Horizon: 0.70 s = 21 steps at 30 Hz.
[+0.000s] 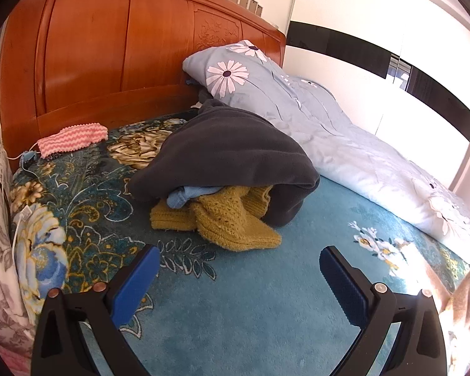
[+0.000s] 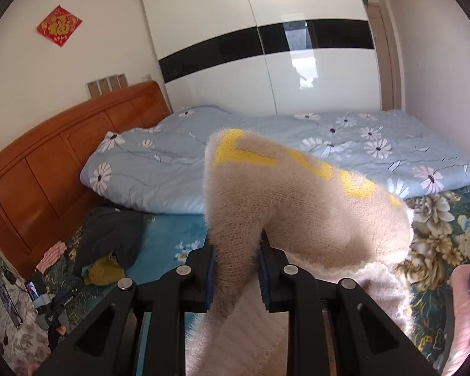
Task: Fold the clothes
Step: 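Lift the sweater with the right gripper and pull it off the pile, then lay the sweater flat on the blanket with the right gripper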
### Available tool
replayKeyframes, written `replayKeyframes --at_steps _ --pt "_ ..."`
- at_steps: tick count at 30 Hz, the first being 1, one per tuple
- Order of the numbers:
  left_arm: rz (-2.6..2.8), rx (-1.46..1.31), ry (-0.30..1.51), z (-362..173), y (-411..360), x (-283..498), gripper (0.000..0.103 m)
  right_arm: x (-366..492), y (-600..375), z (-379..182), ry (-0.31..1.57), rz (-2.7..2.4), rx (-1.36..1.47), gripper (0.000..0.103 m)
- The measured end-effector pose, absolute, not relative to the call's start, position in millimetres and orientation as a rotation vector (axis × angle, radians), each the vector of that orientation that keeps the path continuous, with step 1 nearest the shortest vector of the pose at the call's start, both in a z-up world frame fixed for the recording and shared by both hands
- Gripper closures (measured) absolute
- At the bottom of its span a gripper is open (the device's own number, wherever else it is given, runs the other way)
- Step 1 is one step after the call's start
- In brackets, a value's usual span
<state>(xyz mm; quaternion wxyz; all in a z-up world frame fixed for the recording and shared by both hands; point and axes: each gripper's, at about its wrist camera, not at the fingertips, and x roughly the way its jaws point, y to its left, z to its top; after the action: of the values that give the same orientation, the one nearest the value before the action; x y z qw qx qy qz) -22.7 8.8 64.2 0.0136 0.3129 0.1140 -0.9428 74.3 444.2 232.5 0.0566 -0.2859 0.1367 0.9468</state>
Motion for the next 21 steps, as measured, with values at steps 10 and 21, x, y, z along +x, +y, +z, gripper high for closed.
replayKeyframes --at_steps 10,21 --pt "-2.95 1.001 0.385 61.6 6.0 -23.3 0.0 -9.2 338.6 94.9 0.484 2.914 -1.269 0.088" --pt "-3.049 1.089 0.348 56.3 29.4 -27.7 0.0 -12.8 292.6 103.7 0.378 3.047 -1.281 0.096"
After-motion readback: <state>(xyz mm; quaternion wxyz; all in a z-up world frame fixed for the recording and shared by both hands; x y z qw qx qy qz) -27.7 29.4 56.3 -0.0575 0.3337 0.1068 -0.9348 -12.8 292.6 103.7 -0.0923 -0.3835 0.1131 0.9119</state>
